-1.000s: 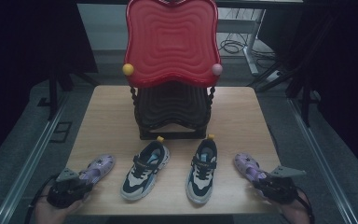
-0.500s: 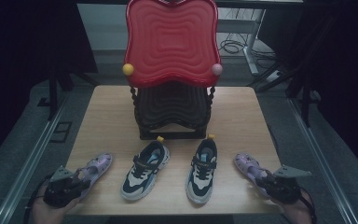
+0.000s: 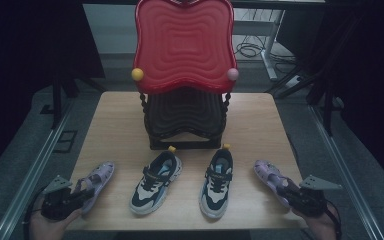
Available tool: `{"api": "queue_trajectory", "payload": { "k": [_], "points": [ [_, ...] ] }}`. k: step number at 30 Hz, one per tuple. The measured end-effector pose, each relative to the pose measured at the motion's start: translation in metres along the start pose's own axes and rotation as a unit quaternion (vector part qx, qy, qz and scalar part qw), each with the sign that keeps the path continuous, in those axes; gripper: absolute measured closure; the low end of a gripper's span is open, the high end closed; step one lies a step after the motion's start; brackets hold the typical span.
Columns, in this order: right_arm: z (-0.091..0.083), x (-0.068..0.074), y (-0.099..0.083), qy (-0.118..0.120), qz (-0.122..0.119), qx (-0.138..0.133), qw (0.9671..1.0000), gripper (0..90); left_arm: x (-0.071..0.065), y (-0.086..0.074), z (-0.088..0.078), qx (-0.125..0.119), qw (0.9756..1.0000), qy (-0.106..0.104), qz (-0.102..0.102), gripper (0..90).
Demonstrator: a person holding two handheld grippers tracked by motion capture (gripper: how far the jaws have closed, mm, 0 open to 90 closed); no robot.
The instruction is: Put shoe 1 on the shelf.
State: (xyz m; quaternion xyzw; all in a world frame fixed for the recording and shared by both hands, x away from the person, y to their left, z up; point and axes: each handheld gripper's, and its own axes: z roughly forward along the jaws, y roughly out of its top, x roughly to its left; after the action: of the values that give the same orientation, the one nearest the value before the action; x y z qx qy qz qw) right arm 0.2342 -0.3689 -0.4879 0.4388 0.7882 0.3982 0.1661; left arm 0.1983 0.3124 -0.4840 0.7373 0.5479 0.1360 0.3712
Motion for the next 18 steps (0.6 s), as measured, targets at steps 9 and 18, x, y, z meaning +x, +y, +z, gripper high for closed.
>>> {"api": "queue_trajectory", "payload": {
  "k": [9,18],
  "points": [
    [-0.01,0.0,0.006,0.006,0.008,-0.04,0.9991,85.8,-0.003,0.011,-0.01,-0.04,0.999,-0.021,-0.005,86.4],
    [-0.013,0.003,0.015,0.014,0.005,-0.06,0.9981,85.7,-0.011,0.023,-0.01,-0.059,0.9977,-0.034,0.001,86.3]
  ]
}}
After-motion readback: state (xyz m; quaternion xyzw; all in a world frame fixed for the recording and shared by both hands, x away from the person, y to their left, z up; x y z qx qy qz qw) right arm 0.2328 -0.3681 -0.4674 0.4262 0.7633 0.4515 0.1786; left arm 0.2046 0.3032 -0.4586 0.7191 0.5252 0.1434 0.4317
